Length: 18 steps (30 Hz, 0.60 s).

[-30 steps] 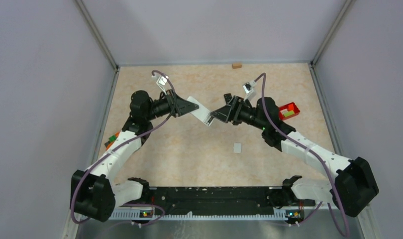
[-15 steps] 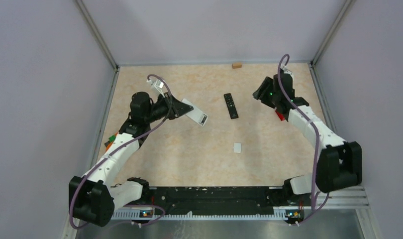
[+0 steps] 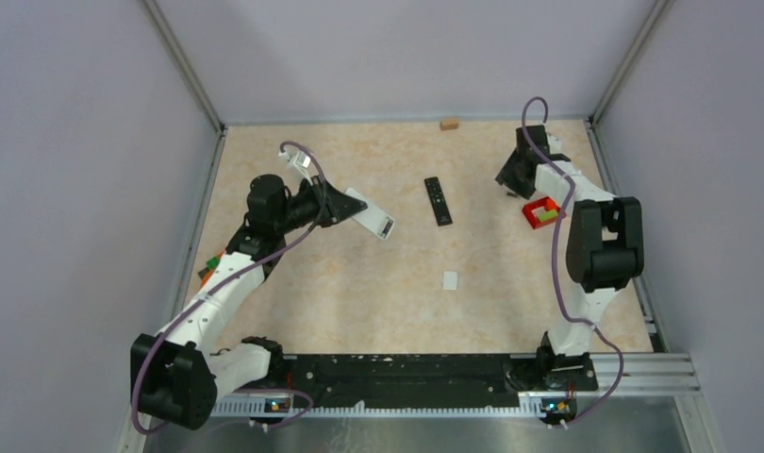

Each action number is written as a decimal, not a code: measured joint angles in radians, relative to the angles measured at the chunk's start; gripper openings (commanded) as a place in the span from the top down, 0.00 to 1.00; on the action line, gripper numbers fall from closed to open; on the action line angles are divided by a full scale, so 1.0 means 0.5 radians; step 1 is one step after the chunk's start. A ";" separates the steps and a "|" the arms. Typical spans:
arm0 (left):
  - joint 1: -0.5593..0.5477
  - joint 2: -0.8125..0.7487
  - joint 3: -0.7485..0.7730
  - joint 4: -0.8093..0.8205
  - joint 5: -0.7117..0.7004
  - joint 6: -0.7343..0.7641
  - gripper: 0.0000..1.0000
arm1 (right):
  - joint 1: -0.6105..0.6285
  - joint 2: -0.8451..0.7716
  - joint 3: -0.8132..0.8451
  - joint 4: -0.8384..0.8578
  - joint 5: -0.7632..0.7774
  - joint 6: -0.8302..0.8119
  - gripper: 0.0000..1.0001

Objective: Load the batteries into the remote control
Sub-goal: Pick up the battery from the center of the board.

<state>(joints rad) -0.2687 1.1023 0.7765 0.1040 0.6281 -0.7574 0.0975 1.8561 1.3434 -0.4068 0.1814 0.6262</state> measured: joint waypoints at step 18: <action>0.000 0.004 0.000 0.018 0.022 0.000 1.00 | -0.094 0.169 0.133 -0.046 0.092 0.112 0.52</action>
<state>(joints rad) -0.2687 1.1042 0.7765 0.1127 0.6392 -0.7574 0.0505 1.9408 1.4097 -0.4297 0.2276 0.6823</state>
